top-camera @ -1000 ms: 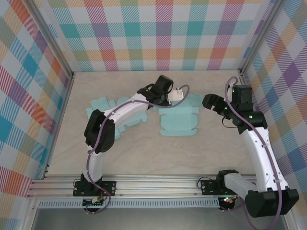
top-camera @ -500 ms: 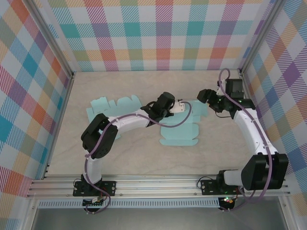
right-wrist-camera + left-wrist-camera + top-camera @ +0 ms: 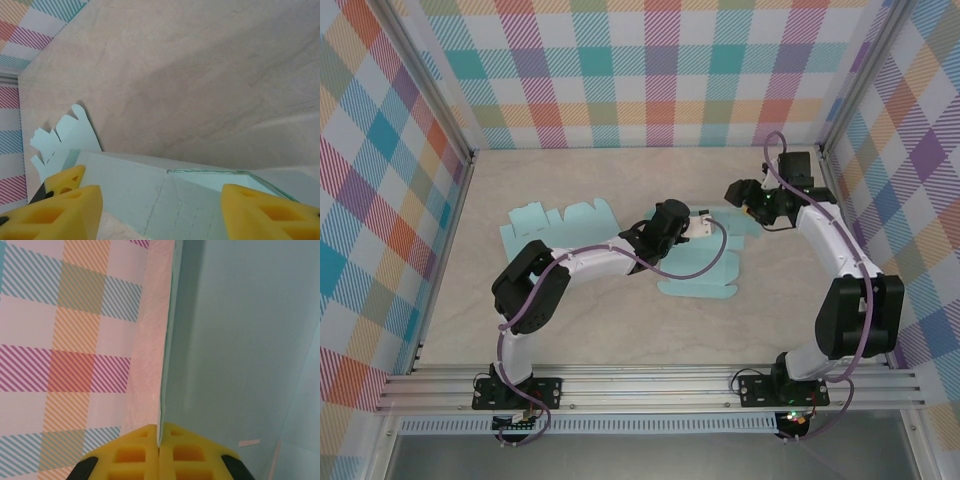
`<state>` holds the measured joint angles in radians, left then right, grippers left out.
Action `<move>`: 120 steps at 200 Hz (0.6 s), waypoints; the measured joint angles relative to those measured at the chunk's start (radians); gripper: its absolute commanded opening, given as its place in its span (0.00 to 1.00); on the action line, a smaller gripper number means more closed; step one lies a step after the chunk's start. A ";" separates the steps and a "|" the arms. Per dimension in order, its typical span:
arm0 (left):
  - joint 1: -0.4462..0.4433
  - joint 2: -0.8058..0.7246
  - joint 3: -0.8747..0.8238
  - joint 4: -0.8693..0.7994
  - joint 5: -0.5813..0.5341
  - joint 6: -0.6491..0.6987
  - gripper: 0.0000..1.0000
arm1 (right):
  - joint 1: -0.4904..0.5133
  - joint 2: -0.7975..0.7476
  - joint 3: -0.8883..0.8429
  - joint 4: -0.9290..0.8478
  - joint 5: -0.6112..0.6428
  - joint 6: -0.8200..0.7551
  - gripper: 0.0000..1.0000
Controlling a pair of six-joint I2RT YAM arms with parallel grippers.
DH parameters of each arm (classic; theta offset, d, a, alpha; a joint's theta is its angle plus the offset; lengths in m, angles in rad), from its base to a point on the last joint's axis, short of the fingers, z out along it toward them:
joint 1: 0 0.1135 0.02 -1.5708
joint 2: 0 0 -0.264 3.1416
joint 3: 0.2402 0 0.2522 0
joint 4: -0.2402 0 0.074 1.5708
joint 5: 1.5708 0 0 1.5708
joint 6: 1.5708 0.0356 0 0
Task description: Fold the paper box
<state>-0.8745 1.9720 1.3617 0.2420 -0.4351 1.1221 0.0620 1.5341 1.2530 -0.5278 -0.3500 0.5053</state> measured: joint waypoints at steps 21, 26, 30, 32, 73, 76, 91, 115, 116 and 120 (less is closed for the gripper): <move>0.000 0.005 0.000 0.001 -0.013 0.002 0.00 | 0.014 0.021 0.000 -0.003 -0.002 0.000 0.59; -0.001 0.006 0.000 0.002 -0.016 0.002 0.00 | 0.018 0.025 0.000 -0.003 -0.003 0.002 0.58; -0.001 0.008 0.000 0.002 -0.017 0.002 0.00 | 0.019 0.029 0.000 -0.003 -0.005 0.004 0.57; -0.001 0.008 0.000 0.003 -0.018 0.002 0.00 | 0.020 0.030 0.000 -0.003 -0.005 0.004 0.57; -0.001 0.017 0.000 0.005 -0.023 0.000 0.00 | 0.037 0.050 -0.002 0.018 -0.032 0.012 0.52; -0.001 0.017 0.000 0.005 -0.023 0.000 0.00 | 0.038 0.051 -0.002 0.019 -0.035 0.013 0.52; -0.001 0.019 0.000 0.005 -0.023 -0.003 0.00 | 0.042 0.055 -0.004 0.033 -0.048 0.021 0.49; -0.001 0.019 0.000 0.007 -0.024 -0.006 0.00 | 0.045 0.069 -0.010 0.058 -0.074 0.039 0.44; -0.001 0.019 0.000 0.008 -0.025 -0.006 0.00 | 0.045 0.070 -0.011 0.060 -0.075 0.040 0.44; -0.002 0.019 -0.002 0.013 -0.028 -0.006 0.00 | 0.045 0.072 -0.012 0.064 -0.079 0.043 0.43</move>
<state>-0.8761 1.9911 1.3594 0.2546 -0.4629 1.1164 0.1066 1.6066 1.2407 -0.4633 -0.4286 0.5488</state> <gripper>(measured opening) 0.050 0.451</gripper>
